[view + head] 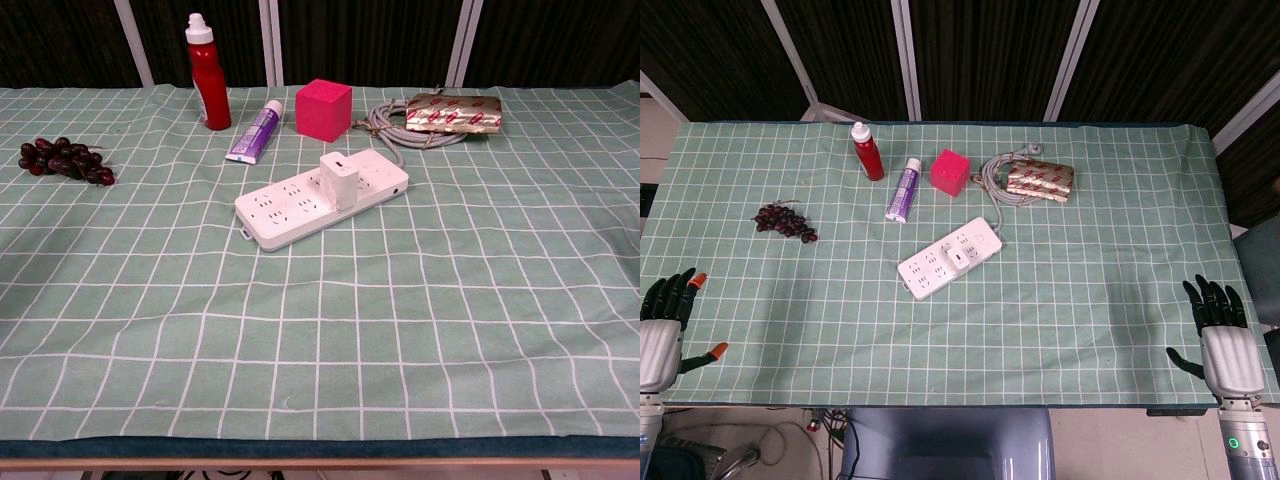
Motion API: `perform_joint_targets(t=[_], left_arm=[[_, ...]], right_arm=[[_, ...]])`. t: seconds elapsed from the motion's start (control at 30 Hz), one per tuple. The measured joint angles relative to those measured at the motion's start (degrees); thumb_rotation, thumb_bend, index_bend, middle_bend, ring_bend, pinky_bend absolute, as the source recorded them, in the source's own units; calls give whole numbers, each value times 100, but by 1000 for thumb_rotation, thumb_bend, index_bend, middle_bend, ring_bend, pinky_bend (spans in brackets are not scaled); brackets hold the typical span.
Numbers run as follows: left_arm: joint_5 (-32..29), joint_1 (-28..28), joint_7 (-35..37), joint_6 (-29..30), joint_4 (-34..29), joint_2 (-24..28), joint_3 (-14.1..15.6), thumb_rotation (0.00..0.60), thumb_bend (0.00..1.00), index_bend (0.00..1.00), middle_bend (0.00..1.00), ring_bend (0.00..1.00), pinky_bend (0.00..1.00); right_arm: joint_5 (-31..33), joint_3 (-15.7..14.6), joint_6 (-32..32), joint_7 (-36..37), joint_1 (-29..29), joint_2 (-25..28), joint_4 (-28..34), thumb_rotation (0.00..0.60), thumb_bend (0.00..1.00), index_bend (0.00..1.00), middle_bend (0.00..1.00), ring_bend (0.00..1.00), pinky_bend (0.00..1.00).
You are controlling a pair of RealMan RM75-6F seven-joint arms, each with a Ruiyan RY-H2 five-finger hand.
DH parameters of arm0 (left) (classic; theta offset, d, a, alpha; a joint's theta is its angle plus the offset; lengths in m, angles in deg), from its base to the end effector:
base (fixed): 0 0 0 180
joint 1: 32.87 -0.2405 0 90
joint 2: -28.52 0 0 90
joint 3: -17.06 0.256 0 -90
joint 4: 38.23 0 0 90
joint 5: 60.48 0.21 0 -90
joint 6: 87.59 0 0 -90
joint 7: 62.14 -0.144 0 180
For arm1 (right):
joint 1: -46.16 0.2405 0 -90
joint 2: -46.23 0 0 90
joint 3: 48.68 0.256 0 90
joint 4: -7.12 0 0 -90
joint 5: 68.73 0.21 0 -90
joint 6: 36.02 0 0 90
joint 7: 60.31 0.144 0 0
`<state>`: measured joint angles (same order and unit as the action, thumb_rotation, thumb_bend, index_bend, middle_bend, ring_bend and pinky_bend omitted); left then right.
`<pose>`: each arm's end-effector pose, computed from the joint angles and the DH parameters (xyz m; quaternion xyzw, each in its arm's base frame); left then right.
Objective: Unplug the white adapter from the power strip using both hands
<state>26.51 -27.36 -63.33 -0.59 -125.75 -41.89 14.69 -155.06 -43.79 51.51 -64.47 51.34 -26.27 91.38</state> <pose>-0.3117 0.1832 0.1333 -0.5950 -0.3755 -0.4040 0.5847 -0.3181 -0.1908 0.1349 0.5896 -0.3449 0.3937 0.6151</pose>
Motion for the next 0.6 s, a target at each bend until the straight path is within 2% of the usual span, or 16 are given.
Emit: perform_joint_targets(t=[0.37, 0.5, 0.6], left_arm=[[29, 29, -7, -42, 2, -30, 4, 600, 24, 0, 0, 0, 6], [151, 65, -51, -65, -46, -53, 46, 600, 93, 0, 0, 0, 9], [248, 147, -141, -136, -151, -58, 61, 600, 188, 0, 0, 0, 9]], right_arm=[[-9, 1, -15, 25, 6, 0, 13, 600, 200, 0, 0, 0, 0], [-28, 0, 10, 86, -1, 16, 52, 600, 199, 0, 0, 0, 0], [-9, 28, -9, 122, 15, 39, 97, 600, 199, 0, 0, 0, 0]])
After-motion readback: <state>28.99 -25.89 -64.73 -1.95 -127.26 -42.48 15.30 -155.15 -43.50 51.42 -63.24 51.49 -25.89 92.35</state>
